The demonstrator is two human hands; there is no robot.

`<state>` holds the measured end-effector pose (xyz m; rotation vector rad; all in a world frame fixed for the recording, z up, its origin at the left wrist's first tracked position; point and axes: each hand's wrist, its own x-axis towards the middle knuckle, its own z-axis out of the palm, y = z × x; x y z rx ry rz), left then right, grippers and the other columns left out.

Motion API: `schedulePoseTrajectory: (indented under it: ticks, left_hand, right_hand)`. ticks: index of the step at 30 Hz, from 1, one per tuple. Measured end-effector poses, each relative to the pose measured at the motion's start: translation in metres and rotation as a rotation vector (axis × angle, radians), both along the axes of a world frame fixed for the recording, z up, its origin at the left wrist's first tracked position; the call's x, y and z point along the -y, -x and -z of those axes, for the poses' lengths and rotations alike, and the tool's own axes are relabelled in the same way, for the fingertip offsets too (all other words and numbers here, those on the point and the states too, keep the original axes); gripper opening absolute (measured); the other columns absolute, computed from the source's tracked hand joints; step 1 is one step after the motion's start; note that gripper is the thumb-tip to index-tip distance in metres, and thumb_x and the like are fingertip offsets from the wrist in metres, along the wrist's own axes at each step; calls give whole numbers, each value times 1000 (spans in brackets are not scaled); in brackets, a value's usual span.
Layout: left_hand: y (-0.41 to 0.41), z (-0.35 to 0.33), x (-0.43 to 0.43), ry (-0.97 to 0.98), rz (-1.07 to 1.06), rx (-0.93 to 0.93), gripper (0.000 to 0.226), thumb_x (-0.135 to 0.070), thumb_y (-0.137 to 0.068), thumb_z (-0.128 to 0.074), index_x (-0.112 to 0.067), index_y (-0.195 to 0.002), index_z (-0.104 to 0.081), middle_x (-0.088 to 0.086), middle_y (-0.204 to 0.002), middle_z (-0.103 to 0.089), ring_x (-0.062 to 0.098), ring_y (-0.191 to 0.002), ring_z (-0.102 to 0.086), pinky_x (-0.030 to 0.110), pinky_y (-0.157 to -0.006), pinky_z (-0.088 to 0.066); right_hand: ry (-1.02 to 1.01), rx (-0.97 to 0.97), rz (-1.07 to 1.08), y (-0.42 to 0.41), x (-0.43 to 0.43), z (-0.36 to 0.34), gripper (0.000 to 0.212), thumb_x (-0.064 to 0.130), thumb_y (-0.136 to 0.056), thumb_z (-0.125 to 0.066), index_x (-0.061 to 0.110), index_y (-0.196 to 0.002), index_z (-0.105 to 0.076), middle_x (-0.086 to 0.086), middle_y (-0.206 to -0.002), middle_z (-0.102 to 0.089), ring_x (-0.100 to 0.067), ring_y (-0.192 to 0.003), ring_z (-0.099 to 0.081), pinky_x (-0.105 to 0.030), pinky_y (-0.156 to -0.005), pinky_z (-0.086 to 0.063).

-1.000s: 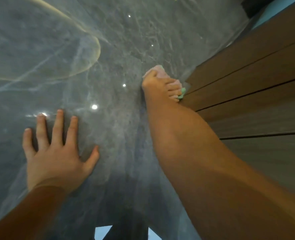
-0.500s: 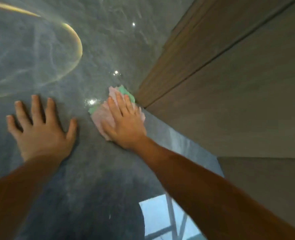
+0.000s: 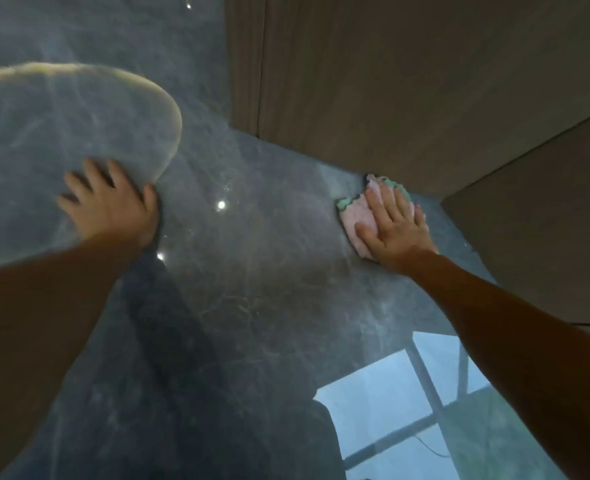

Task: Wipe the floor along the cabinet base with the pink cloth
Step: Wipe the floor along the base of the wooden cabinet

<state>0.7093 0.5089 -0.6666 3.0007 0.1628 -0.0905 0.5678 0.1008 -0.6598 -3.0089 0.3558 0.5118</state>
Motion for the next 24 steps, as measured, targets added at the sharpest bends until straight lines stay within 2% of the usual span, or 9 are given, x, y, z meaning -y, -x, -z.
schedulePoseTrajectory:
  ticks: [3,6,9,12,16,20,24]
  left_hand:
    - [36,-15,41,0,151,-88,71,-51,-93,-43,-6,-147,-34,28,-158,-25,55,-140,-26,69,-109,-25]
    - [64,-22,76,-32,289,-174,77,-59,-91,-41,-11,-150,-29,23,-161,-21,51,-143,-23,64,-113,-24]
    - [85,-25,103,-61,421,-158,77,-61,-90,-40,-11,-148,-33,22,-158,-27,49,-141,-27,62,-112,-27]
    - [117,-27,141,-34,552,-138,78,-62,-88,-39,-12,-148,-32,21,-159,-26,48,-141,-27,61,-112,-28]
    - [166,-26,186,-41,673,-165,82,-64,-85,-37,-14,-150,-29,19,-161,-23,48,-143,-23,61,-113,-26]
    - [210,-26,225,-18,835,-143,83,-64,-82,-43,-13,-147,-35,19,-159,-28,47,-141,-27,58,-112,-28]
    - [246,-21,254,-29,910,-119,83,-62,-79,-53,-12,-144,-42,21,-156,-33,49,-139,-30,60,-110,-28]
  right_hand:
    - [16,-113,85,4,11,-8,82,75,-85,-18,39,-153,11,10,-166,10,-26,-153,7,-55,-121,-3]
    - [10,-163,176,3,18,-10,84,76,-85,-23,40,-153,11,11,-166,10,-29,-153,6,-54,-119,-5]
    - [-41,-160,350,19,37,-14,84,72,-87,-27,34,-155,7,4,-167,8,-30,-153,3,-55,-120,-6]
    - [-95,-103,435,54,58,-14,84,64,-92,-36,26,-156,3,0,-167,6,-30,-153,0,-58,-121,-9]
    - [-176,-101,532,107,61,-14,85,60,-92,-42,27,-157,3,1,-167,7,-32,-153,4,-60,-120,-10]
    - [-162,-116,549,178,78,-18,83,58,-94,-39,24,-157,4,-1,-167,10,-30,-153,7,-56,-122,-8]
    - [-161,-57,521,230,81,-24,83,57,-94,-38,19,-157,2,-3,-167,7,-31,-153,3,-50,-123,-8]
